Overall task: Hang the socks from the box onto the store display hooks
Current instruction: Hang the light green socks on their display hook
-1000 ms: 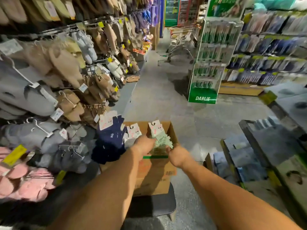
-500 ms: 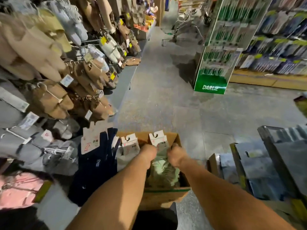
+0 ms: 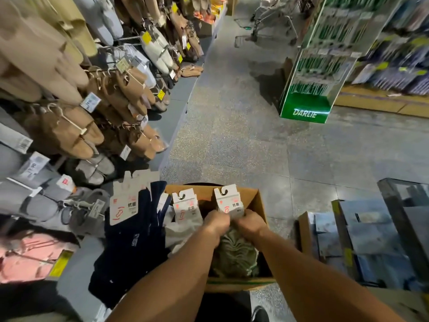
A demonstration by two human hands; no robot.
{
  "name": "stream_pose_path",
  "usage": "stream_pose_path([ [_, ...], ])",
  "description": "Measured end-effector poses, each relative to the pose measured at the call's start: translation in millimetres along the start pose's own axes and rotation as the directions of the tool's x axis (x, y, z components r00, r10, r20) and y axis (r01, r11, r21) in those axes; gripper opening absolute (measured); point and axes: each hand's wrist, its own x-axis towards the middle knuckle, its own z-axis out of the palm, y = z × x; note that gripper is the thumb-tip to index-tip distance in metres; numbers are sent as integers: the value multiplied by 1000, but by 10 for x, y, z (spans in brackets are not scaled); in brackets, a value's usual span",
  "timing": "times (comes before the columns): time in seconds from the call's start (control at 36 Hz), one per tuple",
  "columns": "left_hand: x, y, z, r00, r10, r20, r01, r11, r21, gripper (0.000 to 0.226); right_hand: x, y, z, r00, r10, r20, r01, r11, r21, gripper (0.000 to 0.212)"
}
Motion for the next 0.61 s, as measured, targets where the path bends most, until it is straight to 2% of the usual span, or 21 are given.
stream_pose_path([
  [0.08, -23, -10, 24, 1000, 7, 7, -7, 1000, 5, 29, -37, -8, -23, 1000, -30, -4, 30, 999, 20, 31],
  [0.22, -182, 120, 10, 995, 85, -56, -80, 994, 73, 29, -94, -9, -69, 997, -62, -51, 62, 998, 5, 30],
  [0.31, -240, 209, -18, 997, 61, -54, -57, 996, 66, 38, -88, 26, -83, 996, -50, -73, 53, 998, 34, 25],
  [0.42, -250, 204, -74, 1000, 29, -12, -30, 995, -92, 46, -64, 54, -101, 996, -73, -41, 77, 993, 94, 26],
  [0.53, -242, 147, -136, 995, 81, 64, -62, 964, -260, 32, -54, 63, -105, 998, -68, -11, 69, 969, 237, 14],
  [0.61, -378, 217, -220, 990, 136, 45, -108, 915, -389, 27, -83, 37, -130, 989, -145, 9, 138, 954, 267, 27],
])
